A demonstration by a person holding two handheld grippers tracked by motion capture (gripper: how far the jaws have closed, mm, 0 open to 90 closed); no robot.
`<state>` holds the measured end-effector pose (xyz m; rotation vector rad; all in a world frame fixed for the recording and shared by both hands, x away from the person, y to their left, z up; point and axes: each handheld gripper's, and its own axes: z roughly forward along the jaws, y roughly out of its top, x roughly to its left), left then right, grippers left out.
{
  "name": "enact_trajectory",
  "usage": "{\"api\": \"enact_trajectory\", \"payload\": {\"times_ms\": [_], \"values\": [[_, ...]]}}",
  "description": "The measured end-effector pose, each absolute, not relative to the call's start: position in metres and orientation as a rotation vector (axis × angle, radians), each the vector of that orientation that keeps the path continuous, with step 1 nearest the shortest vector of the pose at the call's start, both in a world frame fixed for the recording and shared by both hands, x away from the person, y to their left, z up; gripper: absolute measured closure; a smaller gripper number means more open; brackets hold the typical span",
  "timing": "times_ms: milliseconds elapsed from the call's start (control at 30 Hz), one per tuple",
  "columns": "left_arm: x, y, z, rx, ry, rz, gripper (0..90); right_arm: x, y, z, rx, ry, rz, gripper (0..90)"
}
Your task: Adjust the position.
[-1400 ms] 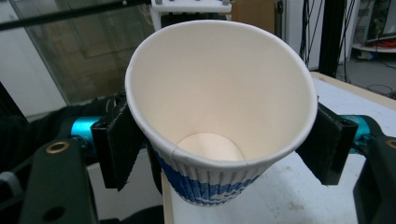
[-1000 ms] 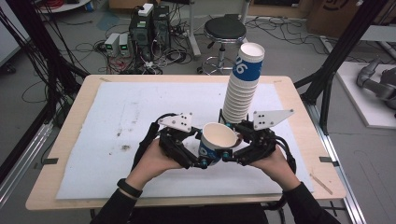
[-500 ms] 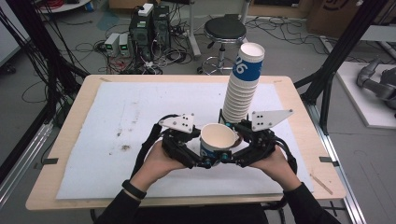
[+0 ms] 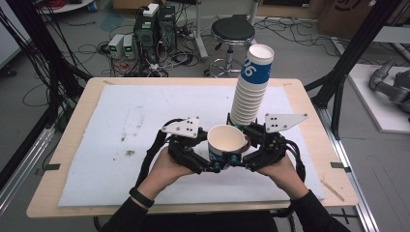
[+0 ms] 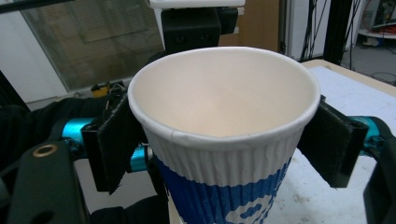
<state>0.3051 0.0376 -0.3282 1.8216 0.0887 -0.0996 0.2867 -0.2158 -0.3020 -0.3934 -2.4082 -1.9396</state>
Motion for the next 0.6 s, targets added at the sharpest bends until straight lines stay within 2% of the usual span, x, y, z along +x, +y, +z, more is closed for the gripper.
{"api": "enact_trajectory", "payload": {"times_ms": [233,367,600], "values": [[0.3048,0.0377,-0.3285,1.81,0.102,-0.121,26.6,0.2865,-0.2161,-0.3034,-0.393,-2.393,-1.955,21.8],[0.305,0.0383,-0.3266,1.783,0.125,-0.132,19.7,0.286,-0.2146,-0.3046,-0.381,-2.397,-1.963,22.2],[0.3052,0.0393,-0.3255,1.756,0.135,-0.157,18.6,0.2833,-0.2114,-0.3061,-0.369,-2.408,-1.98,22.5]]}}
